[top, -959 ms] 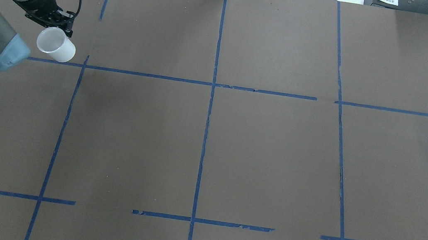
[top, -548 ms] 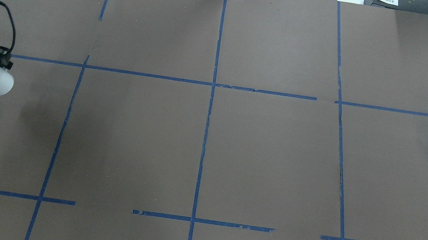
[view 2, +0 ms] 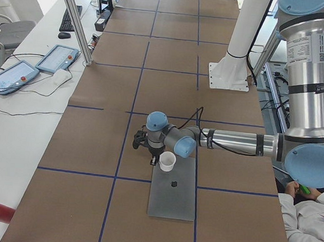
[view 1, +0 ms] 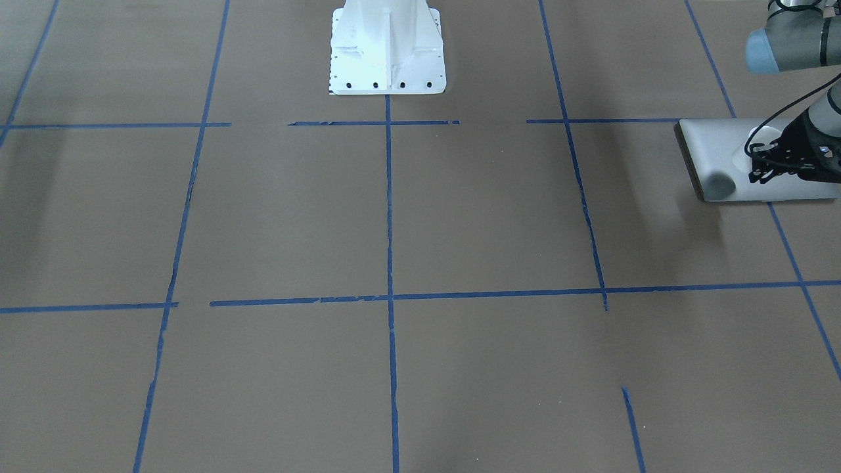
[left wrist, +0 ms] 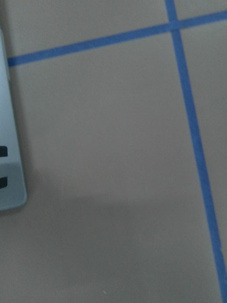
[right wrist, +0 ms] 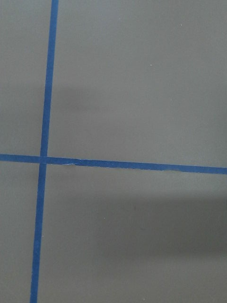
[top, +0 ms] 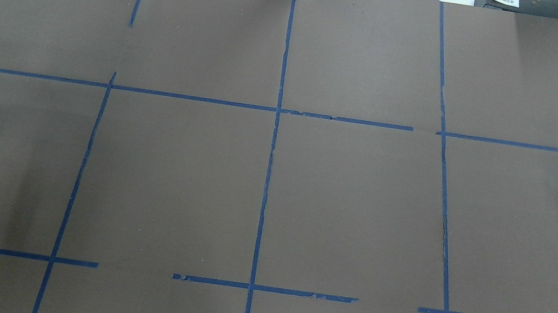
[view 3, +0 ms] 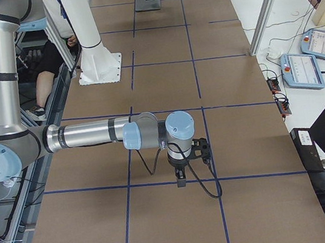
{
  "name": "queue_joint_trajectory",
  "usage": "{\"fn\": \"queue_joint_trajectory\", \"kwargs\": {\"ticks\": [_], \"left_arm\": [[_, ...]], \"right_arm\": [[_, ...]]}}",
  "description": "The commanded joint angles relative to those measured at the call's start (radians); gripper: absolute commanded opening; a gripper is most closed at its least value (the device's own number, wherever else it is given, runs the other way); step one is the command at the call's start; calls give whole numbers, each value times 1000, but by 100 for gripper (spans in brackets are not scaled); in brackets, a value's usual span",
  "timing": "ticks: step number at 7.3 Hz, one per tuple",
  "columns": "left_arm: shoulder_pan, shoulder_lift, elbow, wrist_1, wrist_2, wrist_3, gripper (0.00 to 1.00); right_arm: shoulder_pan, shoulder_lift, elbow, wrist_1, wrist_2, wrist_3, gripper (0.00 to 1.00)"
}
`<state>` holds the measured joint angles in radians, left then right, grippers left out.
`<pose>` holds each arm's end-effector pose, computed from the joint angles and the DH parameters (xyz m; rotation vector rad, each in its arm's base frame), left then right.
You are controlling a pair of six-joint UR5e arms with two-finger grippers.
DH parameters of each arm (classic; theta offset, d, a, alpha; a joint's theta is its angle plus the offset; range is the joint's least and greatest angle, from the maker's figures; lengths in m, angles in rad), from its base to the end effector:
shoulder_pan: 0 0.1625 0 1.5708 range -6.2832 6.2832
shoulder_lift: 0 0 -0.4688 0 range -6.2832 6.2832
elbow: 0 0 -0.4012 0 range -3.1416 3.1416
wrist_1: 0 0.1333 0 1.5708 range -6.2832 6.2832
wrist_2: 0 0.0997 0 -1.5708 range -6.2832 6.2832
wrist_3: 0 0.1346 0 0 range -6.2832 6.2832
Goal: Place cup on laptop
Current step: 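Lift the white cup with the left gripper and carry it toward the silver laptop, then lower the cup onto the laptop lid and open the left gripper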
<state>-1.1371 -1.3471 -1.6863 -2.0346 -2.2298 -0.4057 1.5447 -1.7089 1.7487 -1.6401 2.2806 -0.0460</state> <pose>0.1326 -0.4074 0.7280 0.0472 0.7352 0.1439 0.0343 -0.4340 0.7159 -0.0212 -0.7101 -0.0586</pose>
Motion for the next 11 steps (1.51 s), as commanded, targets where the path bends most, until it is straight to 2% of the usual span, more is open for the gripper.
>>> {"fn": "queue_joint_trajectory", "kwargs": {"ticks": [1,3,6,7,8,9,10,11], "left_arm": [[-6,40,43,-68,1,2,0],[-6,54,114,-159,-4,1,0],[-6,54,122,-161,-2,1,0],[-6,54,123,-161,-4,4,7],[-4,54,123,-161,-4,8,50],[-4,52,123,-161,-5,11,86],[-4,54,114,-161,-4,14,100],[-16,57,102,-158,2,15,100]], "right_arm": [[0,0,0,-1,0,0,100],[0,0,0,-1,0,0,100],[0,0,0,0,0,0,100],[0,0,0,0,0,0,100],[0,0,0,-1,0,0,100],[0,0,0,-1,0,0,100],[0,0,0,0,0,0,100],[0,0,0,0,0,0,100]]}}
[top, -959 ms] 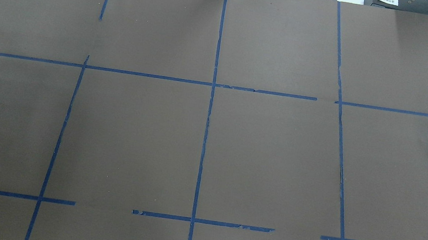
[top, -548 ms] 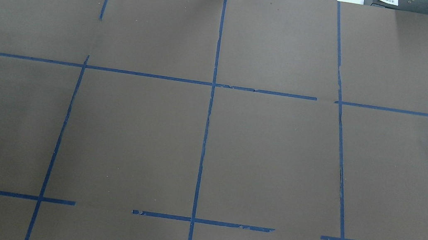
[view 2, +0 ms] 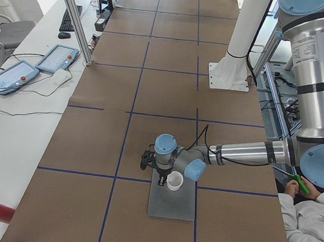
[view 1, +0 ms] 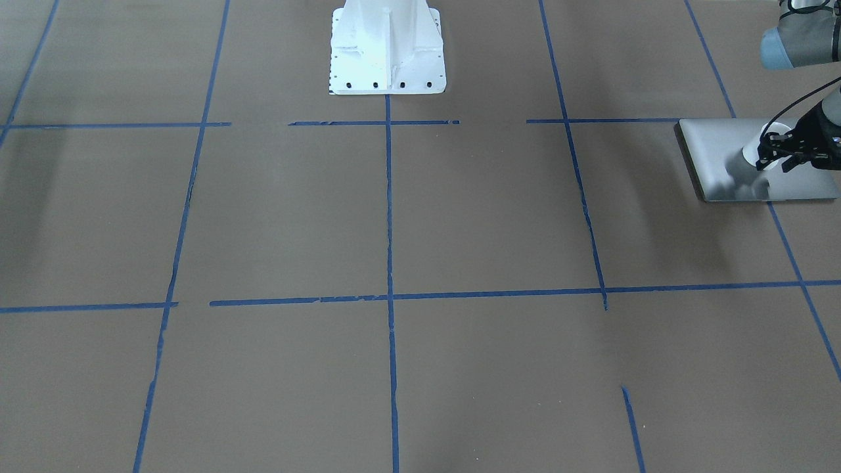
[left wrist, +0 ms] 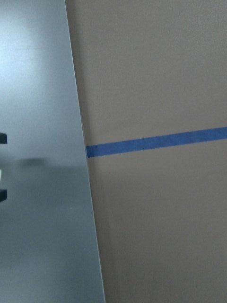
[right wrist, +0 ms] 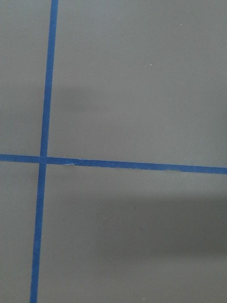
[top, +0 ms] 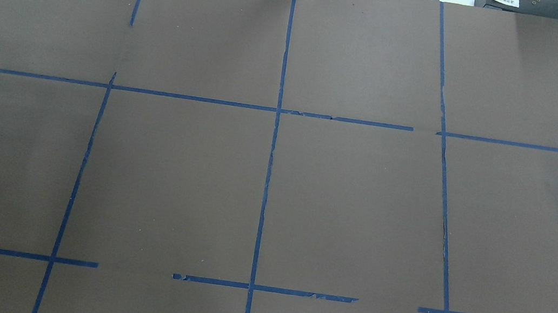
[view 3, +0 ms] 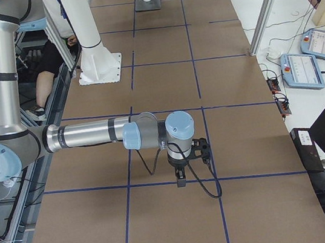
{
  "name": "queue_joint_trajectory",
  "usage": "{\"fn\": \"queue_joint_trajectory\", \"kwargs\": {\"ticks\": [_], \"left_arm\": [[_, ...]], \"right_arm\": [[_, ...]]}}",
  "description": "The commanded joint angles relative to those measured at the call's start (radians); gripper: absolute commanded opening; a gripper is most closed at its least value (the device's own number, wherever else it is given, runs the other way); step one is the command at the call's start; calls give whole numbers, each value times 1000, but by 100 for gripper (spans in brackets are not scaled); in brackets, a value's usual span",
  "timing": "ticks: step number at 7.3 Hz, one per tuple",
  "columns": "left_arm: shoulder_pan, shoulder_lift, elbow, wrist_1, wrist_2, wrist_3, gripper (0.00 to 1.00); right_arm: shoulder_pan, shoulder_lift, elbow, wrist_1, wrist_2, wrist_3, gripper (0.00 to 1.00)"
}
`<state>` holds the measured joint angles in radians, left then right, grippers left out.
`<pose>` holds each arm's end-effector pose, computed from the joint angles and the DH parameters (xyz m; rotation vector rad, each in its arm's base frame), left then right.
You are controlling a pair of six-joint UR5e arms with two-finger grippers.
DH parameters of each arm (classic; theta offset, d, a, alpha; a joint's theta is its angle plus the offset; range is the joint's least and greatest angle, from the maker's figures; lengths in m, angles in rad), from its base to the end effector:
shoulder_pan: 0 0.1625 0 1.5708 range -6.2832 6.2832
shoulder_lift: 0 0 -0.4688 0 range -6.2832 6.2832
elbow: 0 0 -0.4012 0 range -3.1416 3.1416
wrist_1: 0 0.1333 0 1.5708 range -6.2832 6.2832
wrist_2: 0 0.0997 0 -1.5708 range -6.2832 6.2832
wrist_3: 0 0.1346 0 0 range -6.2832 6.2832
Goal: Place cup on laptop
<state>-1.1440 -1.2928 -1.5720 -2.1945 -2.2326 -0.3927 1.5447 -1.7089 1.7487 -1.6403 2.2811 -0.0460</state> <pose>0.1142 -0.3734 0.7889 0.0455 0.7342 0.1473 0.0342 -0.4340 0.7158 -0.0214 -0.7106 -0.0585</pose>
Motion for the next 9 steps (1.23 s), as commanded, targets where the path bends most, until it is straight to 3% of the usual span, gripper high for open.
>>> {"fn": "queue_joint_trajectory", "kwargs": {"ticks": [1,2,4,5,7,9], "left_arm": [[-88,1,-51,12,4,21,100],[-194,0,-87,60,1,145,100],[-380,-55,-170,364,1,372,100],[-407,-66,-239,477,-2,380,100],[-436,-45,-313,550,-43,384,100],[-510,-46,-312,652,-123,527,100]], "right_arm": [[0,0,0,-1,0,0,100],[0,0,0,0,0,0,100],[0,0,0,-1,0,0,100],[0,0,0,0,0,0,100],[0,0,0,0,0,0,100],[0,0,0,-1,0,0,100]]}}
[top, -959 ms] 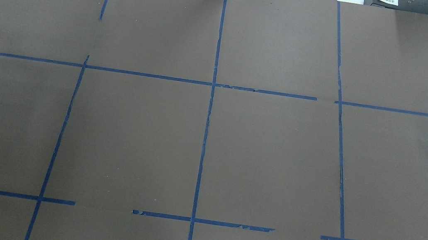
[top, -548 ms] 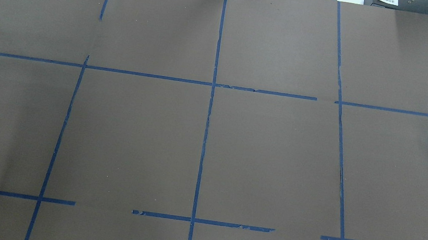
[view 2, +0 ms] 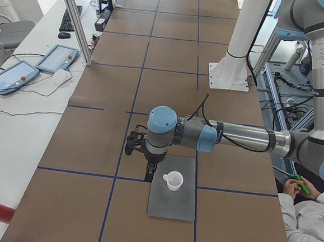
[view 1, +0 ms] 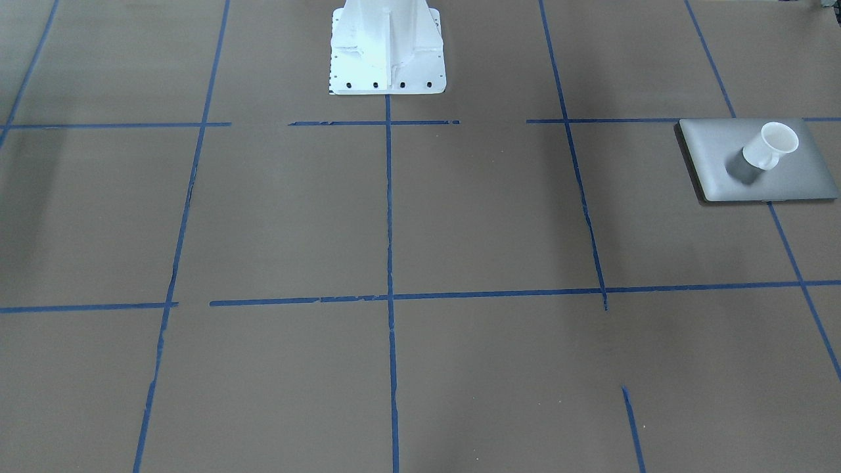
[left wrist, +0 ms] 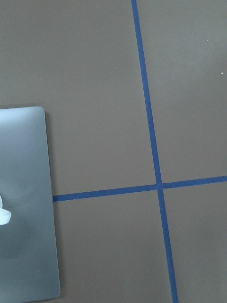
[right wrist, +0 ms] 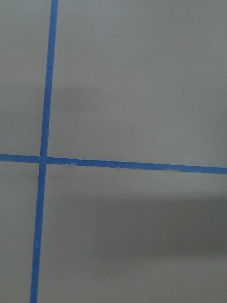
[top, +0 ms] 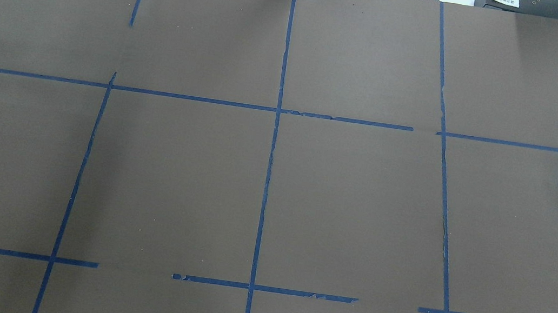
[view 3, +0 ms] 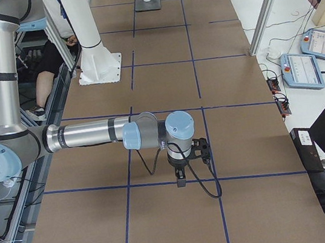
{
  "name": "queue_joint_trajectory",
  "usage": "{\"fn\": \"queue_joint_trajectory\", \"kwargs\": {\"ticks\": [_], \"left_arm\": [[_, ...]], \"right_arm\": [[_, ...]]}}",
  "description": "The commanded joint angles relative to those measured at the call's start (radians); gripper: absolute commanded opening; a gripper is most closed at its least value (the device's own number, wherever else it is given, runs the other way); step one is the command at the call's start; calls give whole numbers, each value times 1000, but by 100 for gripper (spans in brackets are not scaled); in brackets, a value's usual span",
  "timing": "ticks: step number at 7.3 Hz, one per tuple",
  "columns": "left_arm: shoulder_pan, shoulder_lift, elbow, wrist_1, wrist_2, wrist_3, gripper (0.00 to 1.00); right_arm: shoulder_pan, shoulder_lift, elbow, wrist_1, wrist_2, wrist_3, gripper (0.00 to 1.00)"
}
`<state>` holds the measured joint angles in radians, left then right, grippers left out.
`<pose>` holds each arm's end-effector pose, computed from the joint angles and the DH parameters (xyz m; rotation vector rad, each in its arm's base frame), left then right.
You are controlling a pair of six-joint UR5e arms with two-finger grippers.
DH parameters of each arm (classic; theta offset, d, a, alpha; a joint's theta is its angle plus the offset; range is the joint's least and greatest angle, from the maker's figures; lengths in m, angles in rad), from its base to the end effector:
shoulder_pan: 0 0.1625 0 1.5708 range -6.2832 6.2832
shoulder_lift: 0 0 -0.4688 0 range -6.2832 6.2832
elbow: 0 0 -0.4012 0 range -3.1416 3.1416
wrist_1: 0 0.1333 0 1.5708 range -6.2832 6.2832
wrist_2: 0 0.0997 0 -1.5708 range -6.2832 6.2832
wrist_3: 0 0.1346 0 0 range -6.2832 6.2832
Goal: Place cup on laptop
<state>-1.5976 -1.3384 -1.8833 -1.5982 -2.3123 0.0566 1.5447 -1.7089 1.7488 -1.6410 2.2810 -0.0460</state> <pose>-0.0531 -0.4004 0.6746 0.1333 0.7360 0.0683 0.0342 -0.4339 0.7159 -0.0220 -0.7105 -0.0583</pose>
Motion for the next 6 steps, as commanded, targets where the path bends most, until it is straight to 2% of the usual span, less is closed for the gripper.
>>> {"fn": "queue_joint_trajectory", "kwargs": {"ticks": [1,6], "left_arm": [[-65,-1,6,61,-55,78,100],[-64,-21,32,40,-47,72,100]], "right_arm": [[0,0,0,0,0,0,100],[0,0,0,1,0,0,100]]}}
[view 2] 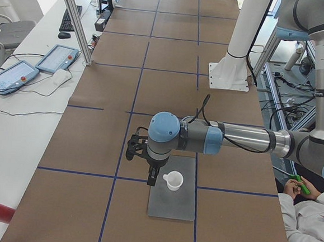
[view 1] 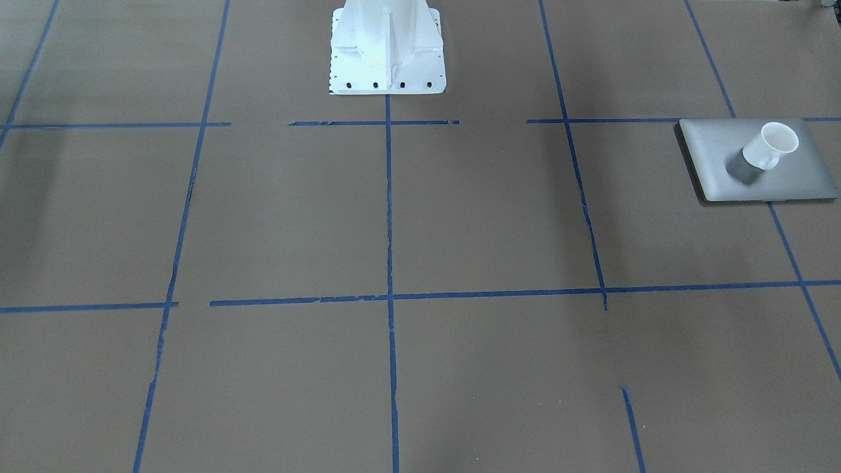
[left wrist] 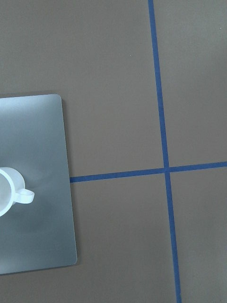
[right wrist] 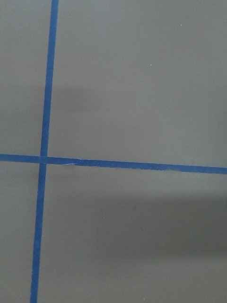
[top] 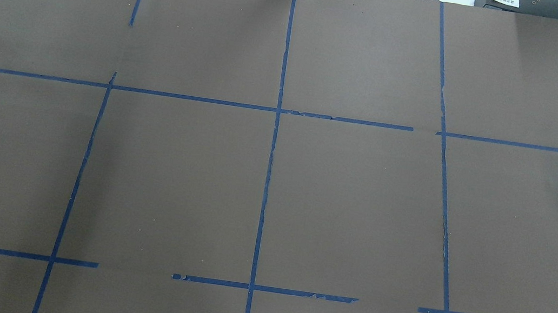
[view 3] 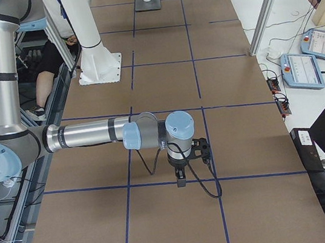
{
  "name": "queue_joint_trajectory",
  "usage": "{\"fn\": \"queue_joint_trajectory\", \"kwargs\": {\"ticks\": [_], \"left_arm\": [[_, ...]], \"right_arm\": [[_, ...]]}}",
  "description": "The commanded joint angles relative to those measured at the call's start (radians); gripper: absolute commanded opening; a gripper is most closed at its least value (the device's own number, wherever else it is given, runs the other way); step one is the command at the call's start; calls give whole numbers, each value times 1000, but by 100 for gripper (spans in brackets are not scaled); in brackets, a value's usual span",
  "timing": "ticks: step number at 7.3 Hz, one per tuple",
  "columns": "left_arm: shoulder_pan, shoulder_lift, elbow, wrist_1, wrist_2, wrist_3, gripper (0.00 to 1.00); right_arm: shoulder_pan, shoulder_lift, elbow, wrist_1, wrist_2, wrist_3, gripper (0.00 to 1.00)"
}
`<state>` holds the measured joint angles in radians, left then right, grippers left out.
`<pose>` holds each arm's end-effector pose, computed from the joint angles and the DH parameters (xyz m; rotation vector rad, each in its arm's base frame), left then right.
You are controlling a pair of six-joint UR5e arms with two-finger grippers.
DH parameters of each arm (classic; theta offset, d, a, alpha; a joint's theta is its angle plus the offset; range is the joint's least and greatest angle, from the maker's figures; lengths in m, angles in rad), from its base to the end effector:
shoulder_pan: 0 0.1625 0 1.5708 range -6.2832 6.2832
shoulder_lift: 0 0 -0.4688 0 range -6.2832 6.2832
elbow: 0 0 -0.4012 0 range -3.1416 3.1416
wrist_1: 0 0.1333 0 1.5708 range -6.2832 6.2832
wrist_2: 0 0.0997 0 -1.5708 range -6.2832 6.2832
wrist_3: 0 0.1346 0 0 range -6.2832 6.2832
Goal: Place cup on laptop
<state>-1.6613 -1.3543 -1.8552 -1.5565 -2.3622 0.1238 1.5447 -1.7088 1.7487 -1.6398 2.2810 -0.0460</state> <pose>-0.0739 -0.3991 0.6823 0.1351 0.7813 0.0528 0.0342 -0.4341 0.7158 -0.0208 -0.7105 -0.0587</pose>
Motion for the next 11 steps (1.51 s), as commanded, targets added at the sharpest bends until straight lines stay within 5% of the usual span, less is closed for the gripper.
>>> {"fn": "queue_joint_trajectory", "kwargs": {"ticks": [1,11], "left_arm": [[0,-20,8,6,6,3,100],[0,-77,82,47,6,5,100]], "right_arm": [[0,0,0,-1,0,0,100],[0,0,0,0,0,0,100]]}}
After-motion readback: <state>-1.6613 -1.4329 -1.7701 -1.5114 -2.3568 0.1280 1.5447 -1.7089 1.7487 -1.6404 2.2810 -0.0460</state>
